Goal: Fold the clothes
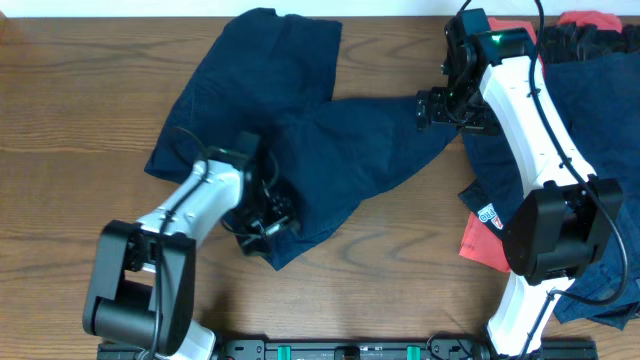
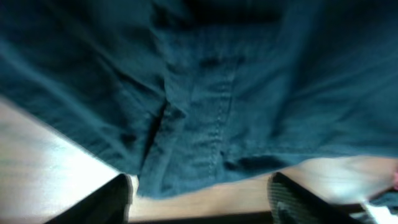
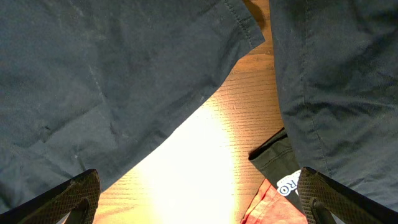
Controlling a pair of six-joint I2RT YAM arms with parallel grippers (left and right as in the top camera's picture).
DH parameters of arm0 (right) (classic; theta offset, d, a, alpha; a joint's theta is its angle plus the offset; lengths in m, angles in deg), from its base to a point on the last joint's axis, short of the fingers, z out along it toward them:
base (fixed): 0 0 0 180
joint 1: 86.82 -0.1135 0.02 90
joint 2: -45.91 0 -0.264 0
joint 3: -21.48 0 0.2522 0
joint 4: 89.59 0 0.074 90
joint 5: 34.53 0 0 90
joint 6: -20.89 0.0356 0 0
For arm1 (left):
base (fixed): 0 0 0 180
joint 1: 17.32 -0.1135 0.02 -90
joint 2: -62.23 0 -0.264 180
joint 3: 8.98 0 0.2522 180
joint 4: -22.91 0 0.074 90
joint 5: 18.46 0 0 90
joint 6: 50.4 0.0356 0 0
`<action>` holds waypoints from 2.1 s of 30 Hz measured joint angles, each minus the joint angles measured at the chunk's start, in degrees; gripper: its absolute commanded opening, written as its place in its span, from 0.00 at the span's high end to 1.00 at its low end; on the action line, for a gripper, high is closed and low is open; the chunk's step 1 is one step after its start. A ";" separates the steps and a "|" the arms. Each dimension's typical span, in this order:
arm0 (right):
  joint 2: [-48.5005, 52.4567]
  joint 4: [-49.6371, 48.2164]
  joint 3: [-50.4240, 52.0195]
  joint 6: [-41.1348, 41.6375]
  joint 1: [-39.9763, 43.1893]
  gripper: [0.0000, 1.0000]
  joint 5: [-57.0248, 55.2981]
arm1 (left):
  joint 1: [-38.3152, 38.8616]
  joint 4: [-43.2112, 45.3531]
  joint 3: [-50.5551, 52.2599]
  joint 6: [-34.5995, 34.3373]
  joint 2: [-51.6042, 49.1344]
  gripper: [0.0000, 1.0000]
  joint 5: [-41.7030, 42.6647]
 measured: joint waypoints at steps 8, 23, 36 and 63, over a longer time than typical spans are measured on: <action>0.00 3.02 0.00 0.15 0.00 0.01 0.02 | 1.42 0.17 4.59 -2.21 0.00 0.94 -1.03; -0.35 -6.60 21.42 4.35 -2.99 0.01 16.06 | -18.08 -11.98 3.41 5.49 17.31 0.94 -13.18; -3.43 -23.06 37.48 17.35 -5.16 0.25 20.26 | -18.14 -17.40 3.39 7.87 19.71 0.94 -15.69; -37.90 -12.39 33.05 9.53 9.01 0.99 15.10 | -7.65 -25.16 -7.85 14.99 35.69 0.94 -11.98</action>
